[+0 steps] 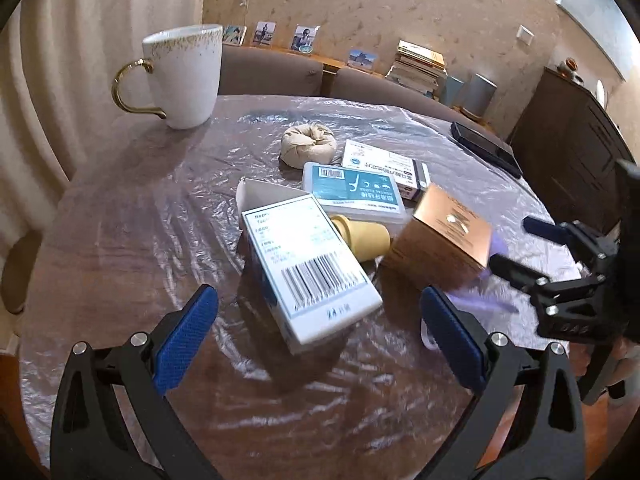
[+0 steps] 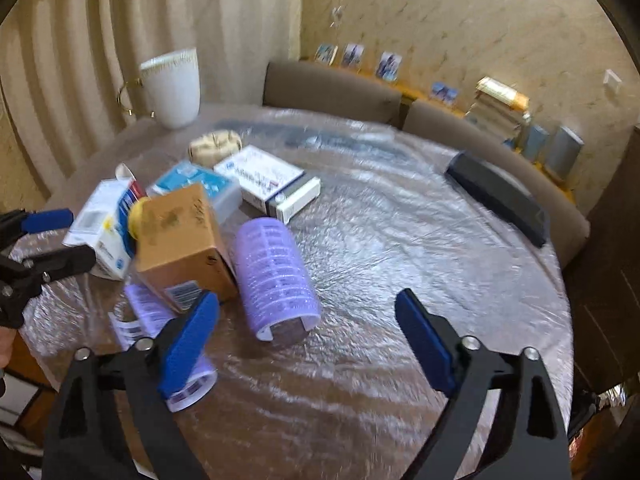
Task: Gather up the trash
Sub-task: 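Grasp the white tablet box with the left tool while the right tool grasps the purple roller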
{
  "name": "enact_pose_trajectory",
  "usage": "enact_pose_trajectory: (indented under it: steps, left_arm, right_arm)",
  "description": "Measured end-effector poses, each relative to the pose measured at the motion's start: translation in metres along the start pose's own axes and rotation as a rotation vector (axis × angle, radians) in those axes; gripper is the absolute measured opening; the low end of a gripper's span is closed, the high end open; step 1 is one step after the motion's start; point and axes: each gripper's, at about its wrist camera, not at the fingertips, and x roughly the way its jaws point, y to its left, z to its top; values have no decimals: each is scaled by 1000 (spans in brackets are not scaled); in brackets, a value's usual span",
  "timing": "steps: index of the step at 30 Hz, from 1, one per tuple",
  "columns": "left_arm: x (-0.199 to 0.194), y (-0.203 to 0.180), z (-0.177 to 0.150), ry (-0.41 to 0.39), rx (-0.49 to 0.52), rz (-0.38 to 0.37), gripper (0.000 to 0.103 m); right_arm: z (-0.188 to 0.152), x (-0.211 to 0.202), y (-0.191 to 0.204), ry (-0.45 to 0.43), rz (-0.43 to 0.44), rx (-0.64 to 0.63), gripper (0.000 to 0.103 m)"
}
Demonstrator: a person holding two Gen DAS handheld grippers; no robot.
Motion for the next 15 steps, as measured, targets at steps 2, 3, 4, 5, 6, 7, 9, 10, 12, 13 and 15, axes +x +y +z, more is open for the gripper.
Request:
enact_pose_trajectory:
  steps: [2,3,4,5,6,7,9,10,12,13,15]
  left_arm:
    - [11,1,2,36,-2,5,88]
    - [16,2,2,54,-7,6,83]
    - [19,3,3,64,-19,-5,82]
    - [20,4,2,67,-27,-15,81]
    - [21,5,2,69,-37,-23,81]
    - [23,6,3,71,-46,-30,81]
    - [26,7,5,71,-54,-28,81]
    - [26,7,5,69,-53,-18,81]
    - [26,8,6,66,-52,-8,81]
    - [26,8,6,66,-55,-7,81]
    - [27,9,7,67,-57,-6,80]
  right_arm:
    - [2,12,-1,24,6,-17,86]
    - [3,18,-2,32,10,-21,85]
    - [3,20,-2,36,17,-25,85]
    - [4,24,-1,40,26,-32,83]
    - [5,27,0,43,31,-41,83]
    - [6,28,1,45,32,-50,82]
    - [7,32,2,45,36,-58,81]
    - [8,33,2,46,40,-56,80]
    - [10,35,1,47,51,-50,80]
    - [10,35,1,47,53,-49,80]
    - [10,36,-1,50,56,-44,76]
